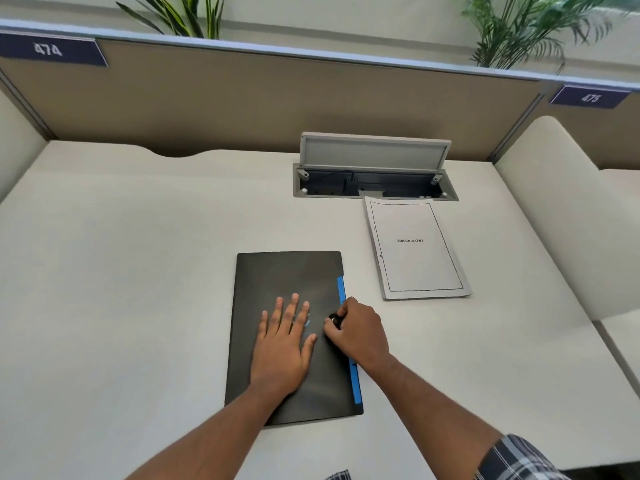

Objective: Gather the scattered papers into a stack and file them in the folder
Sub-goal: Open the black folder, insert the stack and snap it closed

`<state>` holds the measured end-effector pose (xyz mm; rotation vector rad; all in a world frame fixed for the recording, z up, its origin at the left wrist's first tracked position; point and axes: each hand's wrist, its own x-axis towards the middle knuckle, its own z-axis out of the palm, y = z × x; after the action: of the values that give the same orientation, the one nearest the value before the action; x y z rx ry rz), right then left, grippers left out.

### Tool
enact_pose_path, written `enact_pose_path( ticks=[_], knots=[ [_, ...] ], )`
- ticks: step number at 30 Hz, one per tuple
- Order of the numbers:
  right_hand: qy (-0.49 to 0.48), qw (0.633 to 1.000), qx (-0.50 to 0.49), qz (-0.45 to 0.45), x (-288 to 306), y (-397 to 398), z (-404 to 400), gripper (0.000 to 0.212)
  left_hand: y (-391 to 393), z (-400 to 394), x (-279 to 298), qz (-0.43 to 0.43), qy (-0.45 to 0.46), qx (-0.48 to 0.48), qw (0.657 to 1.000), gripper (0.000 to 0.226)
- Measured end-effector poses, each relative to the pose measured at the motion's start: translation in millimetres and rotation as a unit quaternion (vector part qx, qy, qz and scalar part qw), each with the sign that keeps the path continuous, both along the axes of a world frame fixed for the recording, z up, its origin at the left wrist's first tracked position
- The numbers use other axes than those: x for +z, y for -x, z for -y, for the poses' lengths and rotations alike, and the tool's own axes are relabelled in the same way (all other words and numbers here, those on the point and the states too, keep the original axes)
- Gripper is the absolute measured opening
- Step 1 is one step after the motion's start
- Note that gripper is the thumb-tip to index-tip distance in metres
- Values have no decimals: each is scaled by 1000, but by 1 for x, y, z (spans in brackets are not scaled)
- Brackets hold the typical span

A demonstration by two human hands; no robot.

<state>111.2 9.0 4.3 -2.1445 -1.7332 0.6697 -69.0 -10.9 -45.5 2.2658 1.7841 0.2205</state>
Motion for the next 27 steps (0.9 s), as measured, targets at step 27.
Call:
enact_pose_path(
  ticks=[27],
  knots=[
    [-21,992,-62,-112,-15,-102,22,28,-13,-3,22,-20,6,0,1000,66]
  ],
)
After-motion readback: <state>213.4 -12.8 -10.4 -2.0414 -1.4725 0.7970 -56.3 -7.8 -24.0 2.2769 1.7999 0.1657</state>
